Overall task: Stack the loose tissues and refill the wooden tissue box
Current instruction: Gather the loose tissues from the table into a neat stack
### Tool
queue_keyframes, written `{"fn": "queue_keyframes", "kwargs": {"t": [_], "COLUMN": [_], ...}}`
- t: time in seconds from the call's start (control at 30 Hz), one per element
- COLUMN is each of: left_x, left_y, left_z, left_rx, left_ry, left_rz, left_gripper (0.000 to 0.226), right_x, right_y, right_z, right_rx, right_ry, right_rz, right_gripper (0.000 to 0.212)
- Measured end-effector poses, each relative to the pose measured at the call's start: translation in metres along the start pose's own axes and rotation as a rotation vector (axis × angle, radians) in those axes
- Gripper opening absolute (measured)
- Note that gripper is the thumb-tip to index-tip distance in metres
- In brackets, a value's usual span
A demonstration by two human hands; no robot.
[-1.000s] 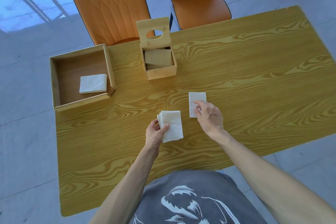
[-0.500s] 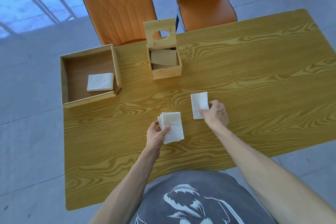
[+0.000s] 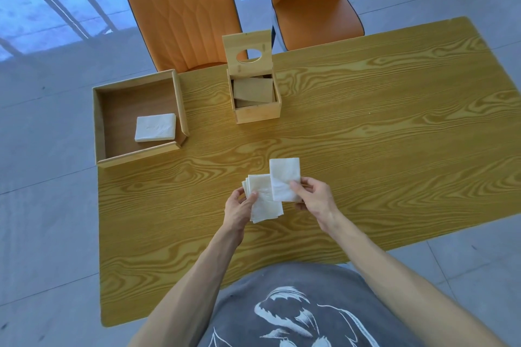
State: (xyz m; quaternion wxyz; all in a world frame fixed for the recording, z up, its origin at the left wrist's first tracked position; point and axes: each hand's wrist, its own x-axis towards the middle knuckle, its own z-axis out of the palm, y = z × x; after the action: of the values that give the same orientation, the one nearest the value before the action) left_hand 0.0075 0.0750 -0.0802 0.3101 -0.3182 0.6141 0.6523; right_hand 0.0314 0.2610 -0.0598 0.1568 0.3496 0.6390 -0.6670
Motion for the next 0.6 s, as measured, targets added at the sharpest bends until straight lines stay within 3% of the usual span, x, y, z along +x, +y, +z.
{"fn": "queue_keyframes", "kwargs": {"t": [0.13, 0.3, 0.6], "left_x": [-0.002, -0.004, -0.004], "left_y": [0.002, 0.004, 0.000], "left_z": [0.000, -0.001, -0.005], "left_rx": [0.002, -0.024, 0.006], "left_ry": [-0.005, -0.014, -0.082], "left_rz": [-0.010, -0.019, 0.021], "left_gripper": [0.035, 0.029, 0.049], "right_x": [-0.007, -0.009, -0.008], "right_y": [0.007, 0.019, 0.027], "right_z": [0.019, 0.032, 0.033], "right_rx": [-0.005, -0.126, -0.466], "right_ry": [-0.072, -0.068, 0.027], "right_rz": [0.000, 0.003, -0.130], "right_gripper": [0.016, 0.027, 0.036]}}
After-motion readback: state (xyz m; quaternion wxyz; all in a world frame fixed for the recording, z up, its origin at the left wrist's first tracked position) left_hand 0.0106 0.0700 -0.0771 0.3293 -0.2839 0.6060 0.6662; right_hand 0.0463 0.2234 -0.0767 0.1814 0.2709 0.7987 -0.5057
